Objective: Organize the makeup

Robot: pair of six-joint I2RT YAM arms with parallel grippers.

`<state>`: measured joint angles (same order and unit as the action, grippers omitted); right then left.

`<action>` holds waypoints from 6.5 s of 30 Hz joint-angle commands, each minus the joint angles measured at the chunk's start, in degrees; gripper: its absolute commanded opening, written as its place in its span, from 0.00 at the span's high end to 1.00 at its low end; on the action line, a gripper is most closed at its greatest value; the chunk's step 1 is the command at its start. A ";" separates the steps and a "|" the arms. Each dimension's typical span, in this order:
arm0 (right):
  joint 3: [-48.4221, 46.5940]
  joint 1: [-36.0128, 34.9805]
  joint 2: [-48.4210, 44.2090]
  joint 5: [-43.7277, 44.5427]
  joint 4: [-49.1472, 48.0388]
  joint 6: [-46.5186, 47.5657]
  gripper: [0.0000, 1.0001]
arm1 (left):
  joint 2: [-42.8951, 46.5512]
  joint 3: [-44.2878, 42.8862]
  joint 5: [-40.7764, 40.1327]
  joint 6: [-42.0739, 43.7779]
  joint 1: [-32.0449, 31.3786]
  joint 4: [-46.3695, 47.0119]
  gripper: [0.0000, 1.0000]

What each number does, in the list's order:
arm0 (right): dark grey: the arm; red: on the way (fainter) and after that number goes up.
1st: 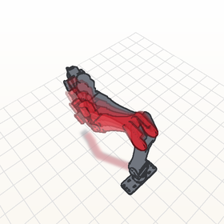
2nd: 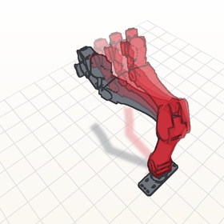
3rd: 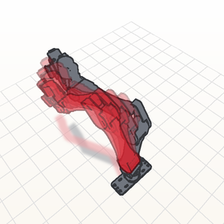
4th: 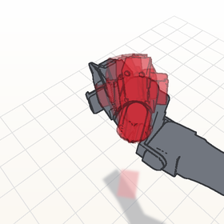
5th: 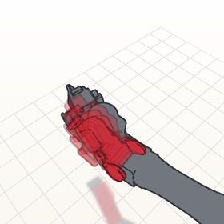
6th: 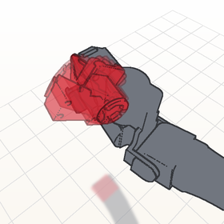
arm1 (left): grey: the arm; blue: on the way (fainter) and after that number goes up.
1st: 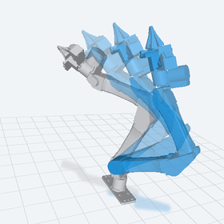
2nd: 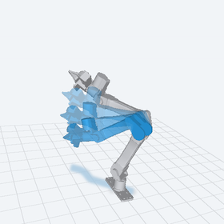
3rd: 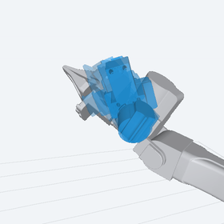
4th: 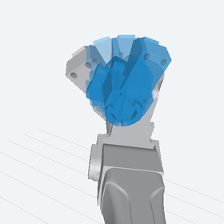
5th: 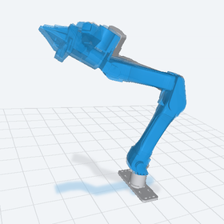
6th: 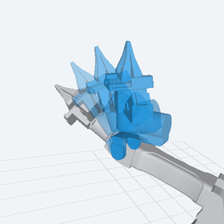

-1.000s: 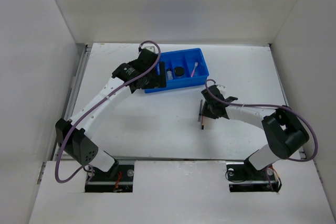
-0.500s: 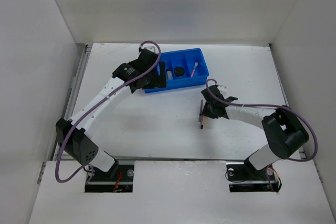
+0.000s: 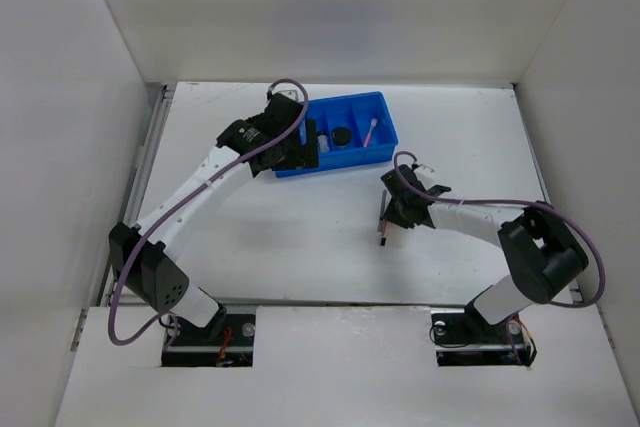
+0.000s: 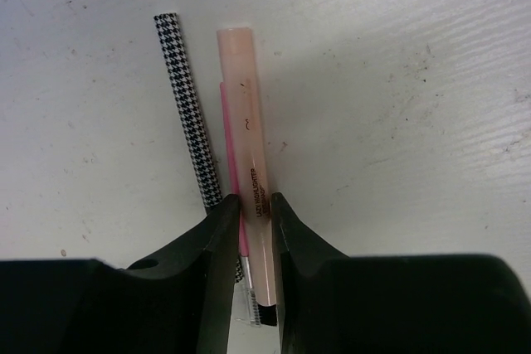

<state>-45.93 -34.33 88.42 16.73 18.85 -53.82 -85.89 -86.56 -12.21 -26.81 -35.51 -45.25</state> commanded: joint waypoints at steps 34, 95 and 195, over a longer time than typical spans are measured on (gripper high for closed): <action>-54.50 2.95 21.84 17.37 13.14 24.72 0.86 | 0.63 -1.24 -2.38 1.14 0.26 -1.15 0.11; -16.02 -4.43 12.39 5.58 5.04 11.55 0.89 | 2.21 0.34 -2.91 1.14 0.79 -1.77 0.11; -12.95 -8.74 -0.50 13.49 18.75 -1.55 0.94 | 2.30 2.10 -3.78 3.25 0.79 -0.62 0.11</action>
<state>-55.88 -42.50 94.63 25.89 31.29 -54.59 -86.19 -84.86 -13.43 -24.75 -35.03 -45.32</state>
